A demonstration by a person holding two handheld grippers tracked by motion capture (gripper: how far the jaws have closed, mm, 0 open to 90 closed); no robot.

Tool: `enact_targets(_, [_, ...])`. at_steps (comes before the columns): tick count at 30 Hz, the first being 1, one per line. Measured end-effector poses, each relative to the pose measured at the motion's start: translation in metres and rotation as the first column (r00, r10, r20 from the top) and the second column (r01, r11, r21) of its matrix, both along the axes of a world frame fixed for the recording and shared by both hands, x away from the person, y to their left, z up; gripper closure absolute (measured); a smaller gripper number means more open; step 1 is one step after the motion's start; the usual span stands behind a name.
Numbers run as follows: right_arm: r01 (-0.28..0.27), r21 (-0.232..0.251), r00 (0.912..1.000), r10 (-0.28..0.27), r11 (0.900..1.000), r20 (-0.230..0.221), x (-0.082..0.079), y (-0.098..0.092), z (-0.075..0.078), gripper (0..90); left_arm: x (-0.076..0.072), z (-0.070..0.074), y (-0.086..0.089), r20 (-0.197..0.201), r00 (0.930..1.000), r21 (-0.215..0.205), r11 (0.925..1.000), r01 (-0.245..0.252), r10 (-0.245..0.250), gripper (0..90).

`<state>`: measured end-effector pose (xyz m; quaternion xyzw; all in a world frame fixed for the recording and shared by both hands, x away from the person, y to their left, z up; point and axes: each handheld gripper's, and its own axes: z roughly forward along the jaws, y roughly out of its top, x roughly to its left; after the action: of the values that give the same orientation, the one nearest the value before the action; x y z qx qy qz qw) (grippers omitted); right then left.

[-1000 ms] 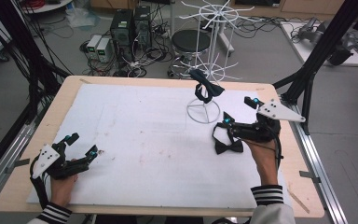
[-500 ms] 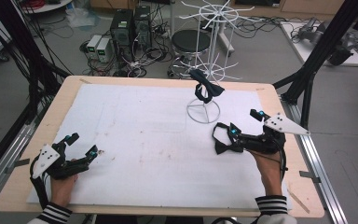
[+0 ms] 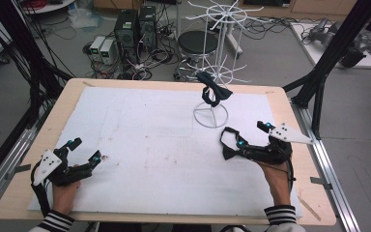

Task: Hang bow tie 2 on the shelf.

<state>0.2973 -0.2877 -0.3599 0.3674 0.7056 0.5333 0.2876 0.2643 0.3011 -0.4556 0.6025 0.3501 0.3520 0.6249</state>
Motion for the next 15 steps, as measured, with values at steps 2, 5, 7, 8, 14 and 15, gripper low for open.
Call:
enact_targets(2, [-0.004, 0.003, 1.0, 0.004, 1.0, 0.003, 0.0, 0.0, 0.0, 11.0, 0.0, 0.0, 0.0, 0.002, 1.0, 0.002, 1.0, -0.001, 0.001, 14.2])
enact_targets(5, [0.001, 0.008, 1.0, -0.001, 1.0, 0.006, 0.0, -0.002, 0.0, 10.9, 0.0, 0.0, 0.0, 0.002, 1.0, 0.003, 1.0, -0.001, 0.001, 14.2])
enact_targets(7, [0.004, 0.011, 1.0, -0.004, 1.0, 0.008, 0.0, -0.005, 0.001, 10.9, 0.0, 0.0, 0.0, 0.001, 1.0, -0.002, 1.0, -0.001, 0.001, 14.2])
enact_targets(8, [0.007, 0.01, 1.0, -0.007, 1.0, 0.005, 0.0, -0.006, 0.001, 10.9, 0.0, 0.0, 0.0, 0.0, 1.0, -0.001, 1.0, 0.0, 0.0, 14.2])
enact_targets(14, [0.012, -0.011, 0.9999, -0.012, 1.0, -0.006, 0.002, -0.011, 0.005, 11.0, 0.001, 0.0, 0.0, -0.006, 1.0, 0.0, 1.0, -0.001, 0.001, 14.2])
enact_targets(15, [0.014, -0.017, 0.9999, -0.014, 1.0, -0.008, 0.002, -0.011, 0.006, 11.0, 0.001, 0.0, 0.0, -0.006, 1.0, 0.001, 1.0, -0.001, 0.001, 14.2])
